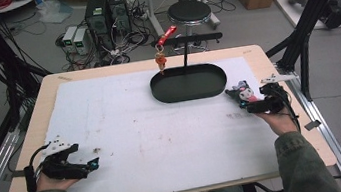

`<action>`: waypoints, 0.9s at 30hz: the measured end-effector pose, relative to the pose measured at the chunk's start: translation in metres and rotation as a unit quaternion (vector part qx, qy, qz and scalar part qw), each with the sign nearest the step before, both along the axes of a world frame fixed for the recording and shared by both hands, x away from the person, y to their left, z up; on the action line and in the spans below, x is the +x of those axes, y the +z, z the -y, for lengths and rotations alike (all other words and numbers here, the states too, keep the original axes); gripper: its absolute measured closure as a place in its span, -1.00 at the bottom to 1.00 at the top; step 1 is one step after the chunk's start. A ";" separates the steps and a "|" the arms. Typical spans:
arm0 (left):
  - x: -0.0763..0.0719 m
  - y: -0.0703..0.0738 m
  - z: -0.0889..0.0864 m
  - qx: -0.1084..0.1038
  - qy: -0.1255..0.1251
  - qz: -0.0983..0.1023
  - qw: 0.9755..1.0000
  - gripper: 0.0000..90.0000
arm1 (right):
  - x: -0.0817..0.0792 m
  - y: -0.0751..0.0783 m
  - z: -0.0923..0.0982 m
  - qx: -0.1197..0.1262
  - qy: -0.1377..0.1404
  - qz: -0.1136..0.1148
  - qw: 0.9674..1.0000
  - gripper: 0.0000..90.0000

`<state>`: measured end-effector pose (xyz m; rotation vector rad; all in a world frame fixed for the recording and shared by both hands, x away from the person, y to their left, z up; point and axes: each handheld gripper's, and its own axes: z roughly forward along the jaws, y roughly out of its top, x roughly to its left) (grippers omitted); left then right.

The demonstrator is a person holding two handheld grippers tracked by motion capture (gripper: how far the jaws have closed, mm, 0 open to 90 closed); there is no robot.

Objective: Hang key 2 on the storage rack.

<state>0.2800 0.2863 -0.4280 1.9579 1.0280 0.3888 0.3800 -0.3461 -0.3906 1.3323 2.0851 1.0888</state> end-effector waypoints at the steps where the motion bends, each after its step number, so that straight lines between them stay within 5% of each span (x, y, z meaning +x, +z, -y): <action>1: 0.000 0.000 -0.001 -0.003 0.002 0.000 1.000 -0.96 | 0.003 -0.001 0.000 0.002 -0.004 -0.006 1.000 -0.99; 8: -0.004 -0.003 -0.005 -0.012 0.007 -0.005 1.000 -0.96 | 0.027 -0.003 0.000 -0.030 -0.012 -0.039 0.999 -0.99; 18: -0.006 -0.008 -0.012 -0.008 0.015 -0.023 1.000 -0.96 | 0.057 -0.003 -0.009 -0.084 0.000 -0.092 0.992 -0.99; 24: -0.006 -0.006 -0.012 -0.006 0.022 -0.015 1.000 -0.96 | 0.072 -0.016 -0.009 -0.120 -0.008 -0.157 0.980 -0.98; 27: -0.006 -0.006 -0.013 -0.006 0.024 -0.017 1.000 -0.96 | 0.075 -0.022 -0.009 -0.122 0.006 -0.192 0.974 -0.67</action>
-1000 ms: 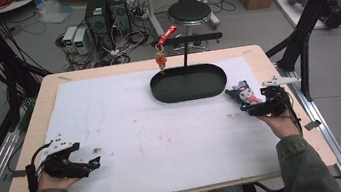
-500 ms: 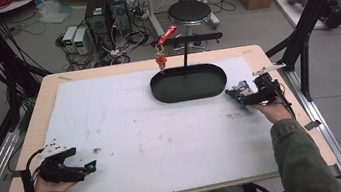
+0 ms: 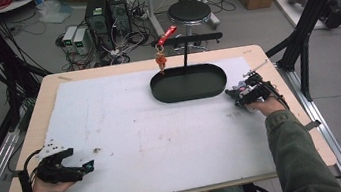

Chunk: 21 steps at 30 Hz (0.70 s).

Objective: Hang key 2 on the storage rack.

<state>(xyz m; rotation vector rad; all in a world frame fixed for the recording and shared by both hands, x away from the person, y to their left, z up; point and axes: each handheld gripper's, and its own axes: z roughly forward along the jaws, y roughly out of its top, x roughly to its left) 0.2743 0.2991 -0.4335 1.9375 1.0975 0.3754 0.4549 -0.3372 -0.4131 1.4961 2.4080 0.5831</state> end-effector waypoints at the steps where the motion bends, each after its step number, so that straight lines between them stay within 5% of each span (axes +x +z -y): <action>1: 0.000 0.000 0.000 -0.001 0.000 -0.002 1.000 -0.96 | 0.000 -0.001 -0.001 -0.001 0.007 -0.012 1.000 -0.52; 3: 0.001 0.000 0.000 0.000 -0.002 -0.006 1.000 -0.96 | -0.003 0.001 -0.004 -0.034 0.007 0.000 0.999 -0.18; 6: 0.001 0.002 0.001 -0.001 -0.003 -0.003 1.000 -0.96 | -0.003 0.004 -0.002 -0.007 0.009 -0.008 1.000 -0.02; 21: 0.005 0.001 0.004 0.004 -0.009 -0.010 1.000 -0.96 | -0.014 0.021 0.013 0.060 0.018 -0.006 0.998 0.07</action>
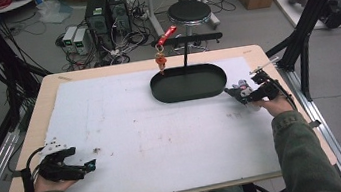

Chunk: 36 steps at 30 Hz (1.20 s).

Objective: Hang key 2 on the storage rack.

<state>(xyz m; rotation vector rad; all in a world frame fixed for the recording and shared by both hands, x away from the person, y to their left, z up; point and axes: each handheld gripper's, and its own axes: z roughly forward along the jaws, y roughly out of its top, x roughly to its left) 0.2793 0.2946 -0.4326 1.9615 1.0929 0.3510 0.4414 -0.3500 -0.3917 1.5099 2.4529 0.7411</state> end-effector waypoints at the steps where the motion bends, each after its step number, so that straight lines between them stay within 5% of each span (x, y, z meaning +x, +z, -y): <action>1: 0.000 0.000 0.000 0.000 0.000 0.000 1.000 -0.96 | -0.002 0.002 0.001 0.004 -0.002 -0.002 1.000 0.07; 17: 0.002 -0.002 0.000 0.000 -0.006 0.000 1.000 -0.96 | -0.016 0.043 -0.006 -0.001 0.019 0.005 1.000 0.08; 36: 0.003 -0.002 0.000 -0.003 -0.010 0.000 1.000 -0.96 | -0.008 0.085 -0.034 0.016 0.049 0.032 0.998 0.08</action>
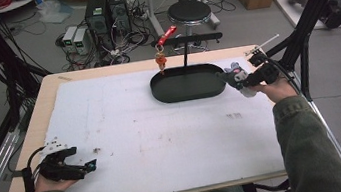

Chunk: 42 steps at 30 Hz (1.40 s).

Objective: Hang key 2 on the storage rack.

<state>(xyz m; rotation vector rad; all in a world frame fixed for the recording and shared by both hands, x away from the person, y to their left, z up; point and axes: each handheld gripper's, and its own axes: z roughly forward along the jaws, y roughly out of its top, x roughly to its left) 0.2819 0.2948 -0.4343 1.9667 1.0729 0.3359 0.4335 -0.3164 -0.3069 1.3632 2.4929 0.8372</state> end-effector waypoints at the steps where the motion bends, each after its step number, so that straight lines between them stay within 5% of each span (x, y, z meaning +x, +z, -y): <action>1: 0.000 0.000 0.000 -0.001 0.001 0.000 1.000 -0.96 | 0.001 0.002 -0.002 0.000 0.001 0.001 1.000 0.08; 21: 0.000 -0.002 0.001 0.007 -0.002 -0.005 1.000 -0.96 | 0.022 0.048 -0.065 0.014 0.064 0.021 0.998 0.08; 42: 0.001 -0.003 0.003 0.014 -0.007 0.001 1.000 -0.96 | 0.061 0.090 -0.125 0.013 0.079 0.038 0.996 0.08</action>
